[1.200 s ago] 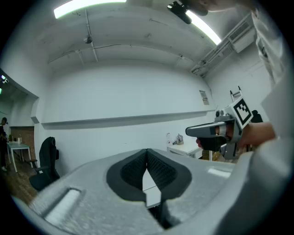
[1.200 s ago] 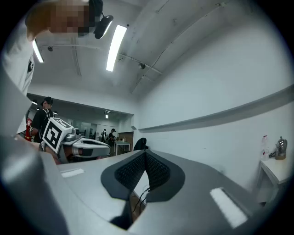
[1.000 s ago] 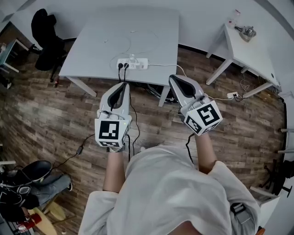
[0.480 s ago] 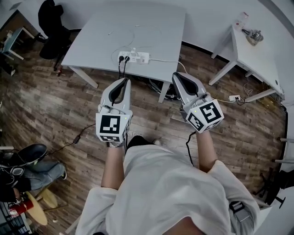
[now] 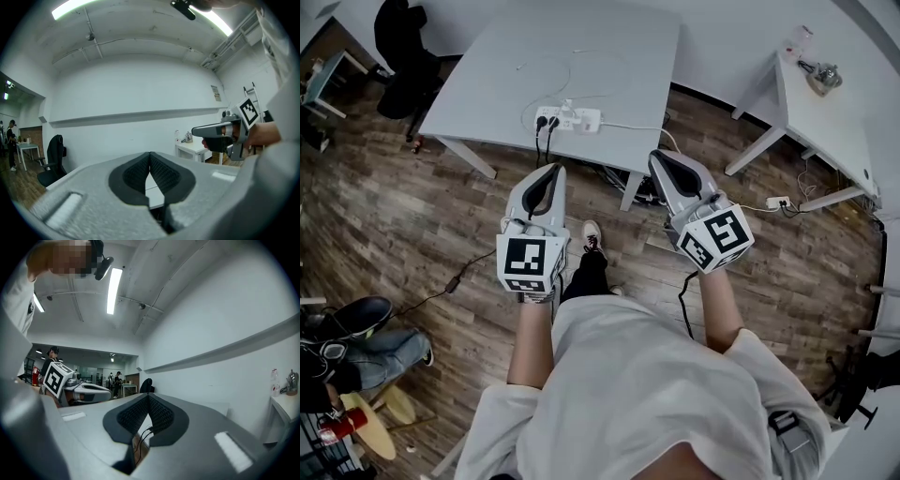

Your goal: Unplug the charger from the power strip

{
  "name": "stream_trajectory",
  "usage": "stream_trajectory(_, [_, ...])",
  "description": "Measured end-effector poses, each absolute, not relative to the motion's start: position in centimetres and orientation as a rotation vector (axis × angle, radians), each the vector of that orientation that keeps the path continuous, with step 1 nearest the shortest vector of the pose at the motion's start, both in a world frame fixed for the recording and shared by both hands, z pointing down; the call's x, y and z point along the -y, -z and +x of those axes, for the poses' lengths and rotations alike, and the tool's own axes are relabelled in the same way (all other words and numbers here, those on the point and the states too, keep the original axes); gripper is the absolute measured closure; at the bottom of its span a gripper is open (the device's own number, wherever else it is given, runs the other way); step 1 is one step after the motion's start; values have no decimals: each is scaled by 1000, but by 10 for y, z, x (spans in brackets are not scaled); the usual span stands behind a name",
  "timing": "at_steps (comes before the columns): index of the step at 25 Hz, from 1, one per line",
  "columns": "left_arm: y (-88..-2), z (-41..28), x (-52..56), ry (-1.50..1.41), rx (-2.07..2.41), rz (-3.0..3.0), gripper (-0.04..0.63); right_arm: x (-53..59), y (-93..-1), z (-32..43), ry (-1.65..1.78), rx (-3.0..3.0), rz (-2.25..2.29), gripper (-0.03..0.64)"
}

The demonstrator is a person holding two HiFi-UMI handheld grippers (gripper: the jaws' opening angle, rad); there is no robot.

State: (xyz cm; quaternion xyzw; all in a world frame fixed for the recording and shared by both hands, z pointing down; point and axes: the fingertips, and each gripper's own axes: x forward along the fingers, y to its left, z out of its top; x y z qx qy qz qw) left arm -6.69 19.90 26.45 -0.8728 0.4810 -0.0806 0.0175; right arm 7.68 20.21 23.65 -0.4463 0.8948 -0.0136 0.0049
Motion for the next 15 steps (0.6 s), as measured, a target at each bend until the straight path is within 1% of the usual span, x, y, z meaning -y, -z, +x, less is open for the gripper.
stream_trajectory(5, [-277,-68,-154,251,-1516,-2718,592,-160,-243,85,45,-2809,-1418,615])
stream_trajectory(10, [-292,-72,-95,360,-1551,-2650,592,-102,-248,83,36,-2823,-1430,615])
stream_trajectory(15, [-292,-75,-39,344,-1521,-2692,592,-45,-246,71,13,-2834,-1422,615])
